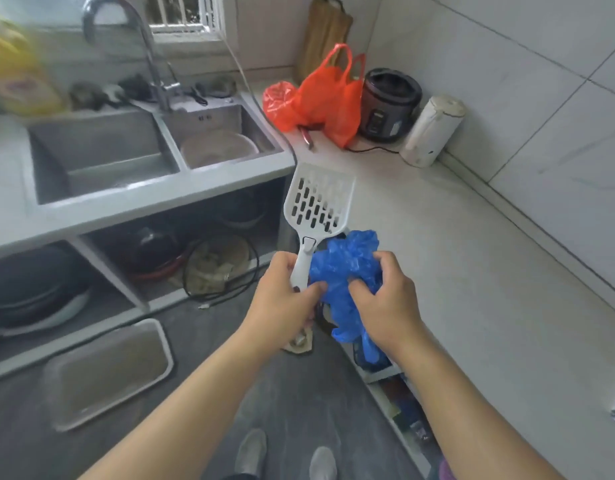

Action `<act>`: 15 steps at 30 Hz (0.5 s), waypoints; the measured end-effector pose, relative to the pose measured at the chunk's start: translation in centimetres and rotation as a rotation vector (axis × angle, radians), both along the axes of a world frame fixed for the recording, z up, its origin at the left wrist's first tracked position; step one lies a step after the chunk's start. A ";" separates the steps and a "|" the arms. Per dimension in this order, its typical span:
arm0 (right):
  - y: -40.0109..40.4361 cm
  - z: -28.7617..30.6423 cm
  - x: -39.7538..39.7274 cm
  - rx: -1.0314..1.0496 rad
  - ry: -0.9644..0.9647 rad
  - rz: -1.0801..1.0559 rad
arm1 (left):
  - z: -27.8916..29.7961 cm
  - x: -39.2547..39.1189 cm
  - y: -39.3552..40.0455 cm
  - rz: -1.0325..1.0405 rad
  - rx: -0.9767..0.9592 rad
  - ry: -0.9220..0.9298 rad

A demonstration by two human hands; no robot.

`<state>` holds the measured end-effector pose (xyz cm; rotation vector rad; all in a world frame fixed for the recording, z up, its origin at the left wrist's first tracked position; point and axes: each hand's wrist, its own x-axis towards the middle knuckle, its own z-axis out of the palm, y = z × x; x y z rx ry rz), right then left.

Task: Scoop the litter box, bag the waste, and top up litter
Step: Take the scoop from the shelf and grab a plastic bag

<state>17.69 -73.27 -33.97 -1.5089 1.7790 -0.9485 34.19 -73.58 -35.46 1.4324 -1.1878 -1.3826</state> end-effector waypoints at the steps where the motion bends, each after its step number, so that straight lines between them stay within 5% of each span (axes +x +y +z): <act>1: -0.3 -0.3 0.7 0.014 -0.004 0.043 | -0.3 0.8 0.2 0.039 0.008 0.003; 15: -0.6 -4.3 3.6 0.140 -0.068 0.562 | -3.6 3.2 8.0 0.543 0.128 -0.045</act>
